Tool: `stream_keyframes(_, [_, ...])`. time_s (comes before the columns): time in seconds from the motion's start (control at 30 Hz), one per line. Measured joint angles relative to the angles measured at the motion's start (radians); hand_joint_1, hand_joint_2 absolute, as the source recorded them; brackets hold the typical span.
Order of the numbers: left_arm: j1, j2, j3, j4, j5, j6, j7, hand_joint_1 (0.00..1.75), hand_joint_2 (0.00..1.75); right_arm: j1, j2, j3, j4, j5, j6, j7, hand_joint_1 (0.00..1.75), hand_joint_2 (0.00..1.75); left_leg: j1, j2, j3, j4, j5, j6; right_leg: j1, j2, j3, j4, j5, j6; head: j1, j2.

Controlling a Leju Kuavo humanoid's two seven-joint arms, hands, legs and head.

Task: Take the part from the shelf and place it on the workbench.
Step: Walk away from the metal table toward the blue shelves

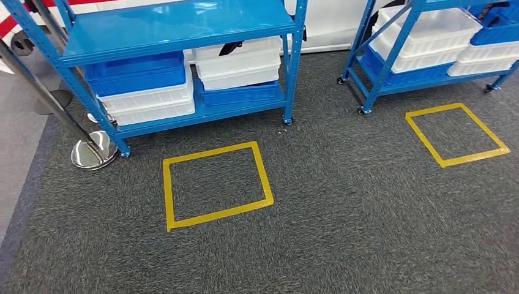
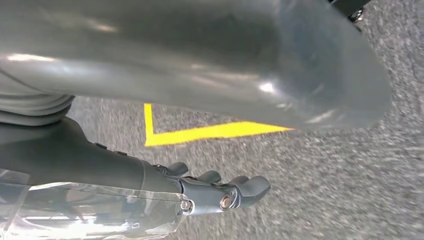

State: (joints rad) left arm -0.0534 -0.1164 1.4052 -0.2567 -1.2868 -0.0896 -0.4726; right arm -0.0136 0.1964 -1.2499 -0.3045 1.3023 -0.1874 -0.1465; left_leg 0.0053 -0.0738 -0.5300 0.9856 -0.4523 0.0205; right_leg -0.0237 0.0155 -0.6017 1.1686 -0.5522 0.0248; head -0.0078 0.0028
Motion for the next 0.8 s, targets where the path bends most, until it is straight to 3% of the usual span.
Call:
stream_keyframes(0.03, [0.0,0.0,0.0,0.0,0.0,0.0,0.0,0.0,0.0,0.001,0.0,-0.001,0.0,0.0,0.0,0.0,0.0,0.0,0.001,-0.015,-0.003,0.01,-0.005,-0.008,-0.004,0.029,0.025,-0.062,0.029,0.002,0.001,0.0])
stream_keyframes(0.1, [-0.001,-0.001,0.0,0.0,-0.001,0.0,0.0,0.0,0.0,0.001,-0.001,-0.002,-0.001,0.002,0.0,0.001,0.0,0.0,0.003,-0.04,-0.016,0.025,-0.012,-0.024,-0.009,0.073,0.049,-0.127,0.049,-0.001,0.002,0.0])
stream_keyframes(0.13, [-0.001,-0.001,0.0,0.0,-0.001,0.001,0.0,0.0,0.0,0.0,-0.001,-0.003,-0.001,0.003,0.0,0.002,0.0,0.0,0.004,-0.052,-0.023,0.028,-0.013,-0.031,-0.007,0.079,0.05,-0.131,0.044,-0.005,0.003,0.0])
stream_keyframes(0.2, [0.002,-0.001,0.0,0.0,-0.002,0.002,-0.001,0.0,0.0,-0.003,-0.001,-0.005,-0.001,0.007,0.0,0.003,0.0,0.0,0.009,-0.063,-0.03,0.03,-0.012,-0.043,-0.006,0.053,0.052,-0.135,0.045,-0.019,0.004,0.0])
stream_keyframes(0.27, [0.004,-0.002,0.0,0.0,-0.002,0.001,-0.002,0.0,0.0,-0.003,-0.001,-0.009,-0.002,0.007,0.0,0.002,0.0,0.0,0.008,-0.016,-0.051,0.076,-0.041,-0.052,-0.007,0.027,0.059,-0.143,0.047,-0.033,-0.002,0.0])
stream_keyframes(0.33, [0.001,-0.003,0.0,0.0,-0.003,-0.004,-0.006,0.0,0.0,0.0,-0.001,-0.017,-0.002,0.001,0.0,-0.002,0.0,0.0,0.007,0.047,-0.109,0.194,-0.102,-0.058,-0.004,0.003,0.062,-0.146,0.045,-0.042,-0.009,0.0])
stream_keyframes(0.4, [-0.001,-0.003,0.0,0.0,-0.002,-0.011,-0.011,0.0,0.0,0.0,-0.001,-0.026,-0.002,-0.005,0.0,-0.006,0.0,0.0,0.009,0.066,-0.168,0.309,-0.142,-0.062,0.001,-0.017,0.063,-0.146,0.04,-0.044,-0.009,0.0])
stream_keyframes(0.43, [0.0,-0.003,0.0,0.0,-0.002,-0.013,-0.013,0.0,0.0,0.0,-0.001,-0.03,-0.002,-0.006,0.0,-0.007,0.0,0.0,0.009,0.068,-0.177,0.326,-0.136,-0.062,0.002,-0.025,0.064,-0.146,0.036,-0.044,-0.01,0.0])
stream_keyframes(0.47, [0.003,-0.003,0.0,0.0,-0.002,-0.014,-0.015,0.0,0.0,-0.001,-0.001,-0.033,-0.002,-0.006,0.001,-0.009,0.0,0.0,0.009,0.069,-0.162,0.298,-0.11,-0.059,0.003,-0.029,0.068,-0.146,0.032,-0.043,-0.01,0.0])
stream_keyframes(0.53, [0.007,-0.002,0.001,0.0,-0.002,-0.014,-0.019,0.0,0.0,-0.002,0.0,-0.038,-0.004,-0.006,0.004,-0.012,0.0,0.0,0.003,0.073,-0.09,0.159,-0.043,-0.044,0.004,-0.036,0.079,-0.147,0.024,-0.04,-0.01,0.0])
stream_keyframes(0.57, [0.007,-0.002,0.001,0.0,-0.003,-0.015,-0.021,0.0,0.0,-0.002,0.001,-0.041,-0.004,-0.006,0.006,-0.013,0.0,0.0,-0.001,0.078,-0.056,0.094,-0.025,-0.034,0.005,-0.039,0.085,-0.148,0.02,-0.036,-0.01,0.0])
stream_keyframes(0.63, [0.006,0.0,0.001,0.0,-0.003,-0.015,-0.025,0.0,0.0,-0.003,0.003,-0.045,-0.005,-0.004,0.01,-0.014,0.0,0.0,-0.009,0.085,-0.023,0.027,-0.022,-0.018,0.005,-0.044,0.096,-0.152,0.019,-0.024,-0.01,0.0])
stream_keyframes(0.73, [0.01,-0.001,0.001,0.0,-0.004,-0.015,-0.026,0.0,0.0,-0.005,0.003,-0.049,-0.008,-0.001,0.014,-0.015,0.0,0.0,-0.007,0.078,0.007,-0.003,-0.02,0.0,0.004,-0.041,0.107,-0.137,0.032,-0.004,-0.01,0.0])
stream_keyframes(0.8, [0.012,-0.003,0.001,0.0,-0.004,-0.016,-0.026,0.0,0.0,-0.006,0.003,-0.052,-0.009,0.002,0.014,-0.015,0.0,0.0,-0.003,0.075,0.033,-0.015,-0.02,0.009,0.002,-0.029,0.08,-0.08,0.001,0.003,-0.006,0.0])
